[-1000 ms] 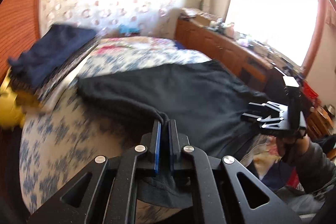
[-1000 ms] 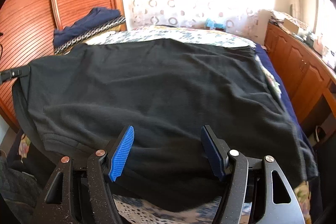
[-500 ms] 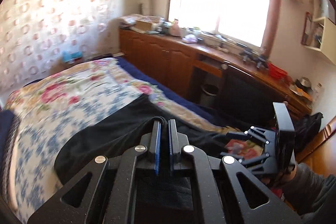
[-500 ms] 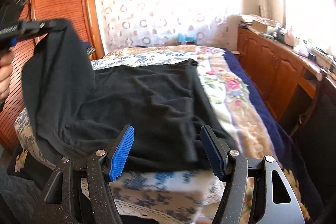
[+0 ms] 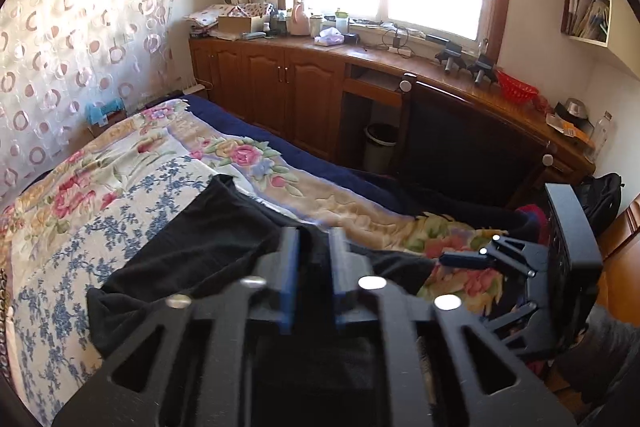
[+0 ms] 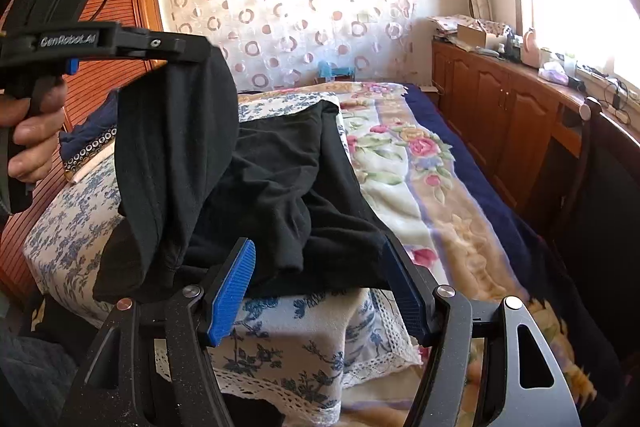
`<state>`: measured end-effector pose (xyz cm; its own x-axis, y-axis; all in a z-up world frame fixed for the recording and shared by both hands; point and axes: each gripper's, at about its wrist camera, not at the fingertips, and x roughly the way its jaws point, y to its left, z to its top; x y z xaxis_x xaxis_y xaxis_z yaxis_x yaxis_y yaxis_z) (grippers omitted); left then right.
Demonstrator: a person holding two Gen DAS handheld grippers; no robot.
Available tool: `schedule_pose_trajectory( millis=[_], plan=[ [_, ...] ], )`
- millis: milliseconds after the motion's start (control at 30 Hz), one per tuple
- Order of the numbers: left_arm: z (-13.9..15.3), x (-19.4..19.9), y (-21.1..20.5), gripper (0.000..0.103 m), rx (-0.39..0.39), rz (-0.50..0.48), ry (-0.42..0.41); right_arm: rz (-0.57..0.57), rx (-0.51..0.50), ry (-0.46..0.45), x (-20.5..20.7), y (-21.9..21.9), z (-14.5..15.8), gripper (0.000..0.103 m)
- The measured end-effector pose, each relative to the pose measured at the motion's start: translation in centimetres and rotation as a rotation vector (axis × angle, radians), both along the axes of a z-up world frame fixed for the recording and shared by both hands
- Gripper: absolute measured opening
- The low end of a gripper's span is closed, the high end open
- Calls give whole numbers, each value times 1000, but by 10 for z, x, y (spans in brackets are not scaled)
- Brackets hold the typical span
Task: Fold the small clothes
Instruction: 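Grasp the black shirt edge with the right tool and lift it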
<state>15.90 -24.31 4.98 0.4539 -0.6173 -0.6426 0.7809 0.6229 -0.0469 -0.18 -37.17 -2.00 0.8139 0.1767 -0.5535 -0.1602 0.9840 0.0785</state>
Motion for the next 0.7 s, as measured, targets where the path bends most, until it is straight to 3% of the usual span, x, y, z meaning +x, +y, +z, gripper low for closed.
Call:
schedule_pose_trajectory(
  millis=[33, 67, 167, 200, 367, 700],
  plan=[
    [0, -1, 4, 46, -5, 7, -7, -2, -1, 2, -1, 1, 0, 68],
    [2, 0, 9, 50, -10, 12, -12, -3, -1, 3, 1, 1, 2, 68],
    [3, 3, 30, 77, -17, 38, -24, -5, 2, -1, -1, 3, 8, 68],
    [2, 5, 39, 80, -22, 49, -23, -3, 3, -3, -1, 4, 9, 68],
    [-17, 12, 85, 80, 4, 130, -28, 16, -16, -15, 3, 13, 17, 68],
    [-76, 8, 183, 80, 8, 321, 49, 133, -58, -24, 35, 56, 29, 68]
  ],
)
